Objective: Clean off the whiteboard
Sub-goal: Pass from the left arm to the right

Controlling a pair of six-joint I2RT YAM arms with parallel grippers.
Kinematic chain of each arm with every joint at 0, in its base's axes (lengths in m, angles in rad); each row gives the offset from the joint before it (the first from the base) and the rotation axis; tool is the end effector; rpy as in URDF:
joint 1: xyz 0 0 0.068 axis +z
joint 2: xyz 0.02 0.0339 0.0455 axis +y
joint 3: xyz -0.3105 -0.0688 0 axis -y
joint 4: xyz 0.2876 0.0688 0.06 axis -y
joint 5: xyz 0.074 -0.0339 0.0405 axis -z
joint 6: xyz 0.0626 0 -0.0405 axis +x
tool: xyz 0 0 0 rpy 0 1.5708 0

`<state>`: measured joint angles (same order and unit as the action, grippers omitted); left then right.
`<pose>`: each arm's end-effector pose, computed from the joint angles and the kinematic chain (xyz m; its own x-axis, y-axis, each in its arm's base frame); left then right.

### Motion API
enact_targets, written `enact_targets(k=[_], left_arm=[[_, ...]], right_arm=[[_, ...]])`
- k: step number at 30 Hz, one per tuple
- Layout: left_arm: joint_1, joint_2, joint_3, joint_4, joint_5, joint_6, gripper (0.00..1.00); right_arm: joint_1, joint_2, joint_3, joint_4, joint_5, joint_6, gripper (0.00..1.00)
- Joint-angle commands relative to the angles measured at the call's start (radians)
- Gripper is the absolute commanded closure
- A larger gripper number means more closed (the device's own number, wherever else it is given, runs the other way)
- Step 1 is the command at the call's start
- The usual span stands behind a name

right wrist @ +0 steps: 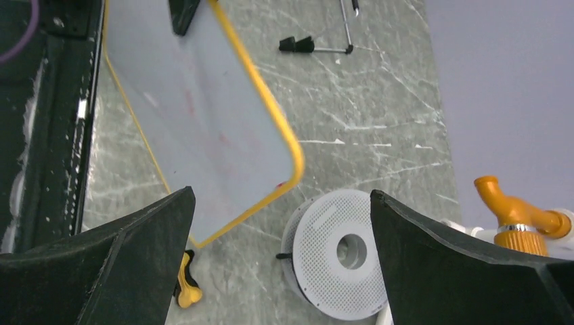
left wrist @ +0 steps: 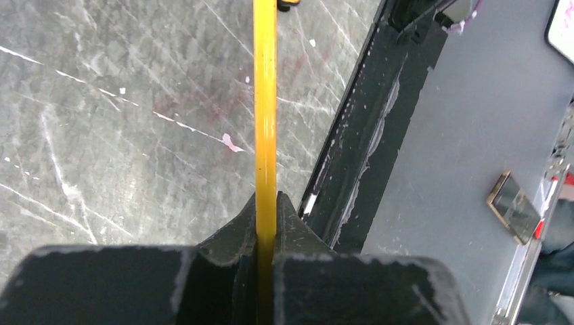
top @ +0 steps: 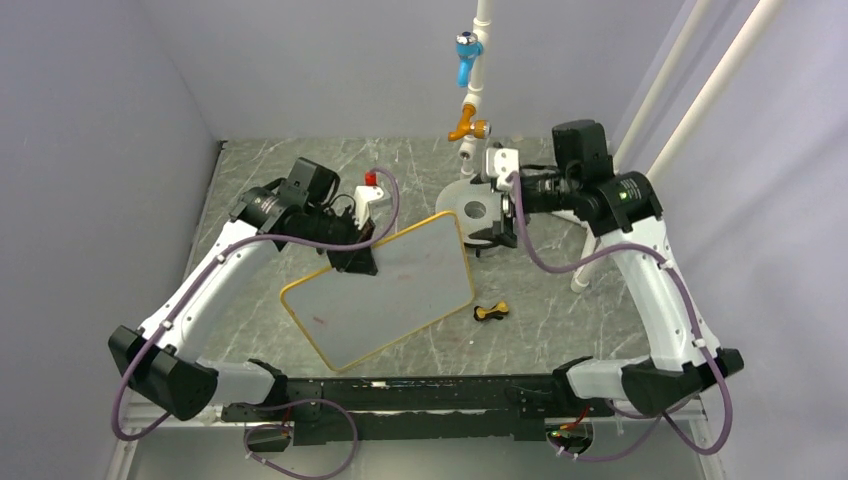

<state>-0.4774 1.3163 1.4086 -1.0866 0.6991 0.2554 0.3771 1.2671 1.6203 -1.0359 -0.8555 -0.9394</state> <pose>0.2383 -0.1686 0.3980 -0.5529 0.5038 -0.6637 0.8299 0.4045 -0.3843 0.2294 0.1417 0.4930 0.2883 -0.4552 -0.8424 -0.9375 0.0451 -0.3452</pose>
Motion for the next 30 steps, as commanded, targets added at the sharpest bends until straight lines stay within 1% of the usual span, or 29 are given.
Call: enact_targets(k=[1,4,7,9,12,13,16,18,22,24,25,27,29,30], left_arm=[[-0.043,-0.103,-0.014,0.028,0.049,0.065,1.0],[-0.064,-0.126,-0.026,0.029,0.049,0.086,1.0],[-0.083,-0.129,-0.017,0.019,0.033,0.097,1.0],[-0.091,-0.124,-0.005,0.01,0.024,0.102,1.0],[-0.104,-0.115,0.014,0.003,0.017,0.106,1.0],[-0.108,-0.113,0.017,0.001,0.013,0.108,1.0],[-0.114,-0.11,0.022,-0.001,-0.001,0.11,1.0],[-0.114,-0.111,0.024,0.002,0.0,0.113,1.0],[-0.117,-0.11,0.036,0.011,0.012,0.116,1.0],[-0.12,-0.11,0.039,0.013,0.012,0.119,1.0],[-0.12,-0.109,0.041,0.013,0.01,0.12,1.0],[-0.122,-0.106,0.04,0.016,0.004,0.124,1.0],[-0.122,-0.107,0.035,0.025,0.002,0.129,1.0],[-0.122,-0.113,0.031,0.037,-0.009,0.132,0.96]], right_arm=[[-0.004,0.095,0.126,-0.084,-0.102,0.105,0.0],[0.001,0.161,0.16,-0.128,-0.13,0.11,0.0],[0.031,0.223,0.183,-0.203,-0.138,0.082,0.04],[0.083,0.248,0.176,-0.244,-0.127,0.071,0.08],[0.166,0.249,0.113,-0.206,-0.077,0.121,0.18],[0.175,0.249,0.099,-0.197,-0.083,0.132,0.21],[0.179,0.27,0.109,-0.224,-0.103,0.132,0.43],[0.185,0.294,0.124,-0.264,-0.1,0.11,0.54],[0.21,0.332,0.128,-0.301,-0.079,0.089,0.59],[0.23,0.346,0.125,-0.308,-0.07,0.08,0.64],[0.237,0.353,0.13,-0.319,-0.07,0.074,0.72],[0.244,0.369,0.149,-0.344,-0.09,0.06,1.0],[0.244,0.377,0.169,-0.359,-0.109,0.056,1.0],[0.242,0.368,0.169,-0.336,-0.107,0.078,1.0]])
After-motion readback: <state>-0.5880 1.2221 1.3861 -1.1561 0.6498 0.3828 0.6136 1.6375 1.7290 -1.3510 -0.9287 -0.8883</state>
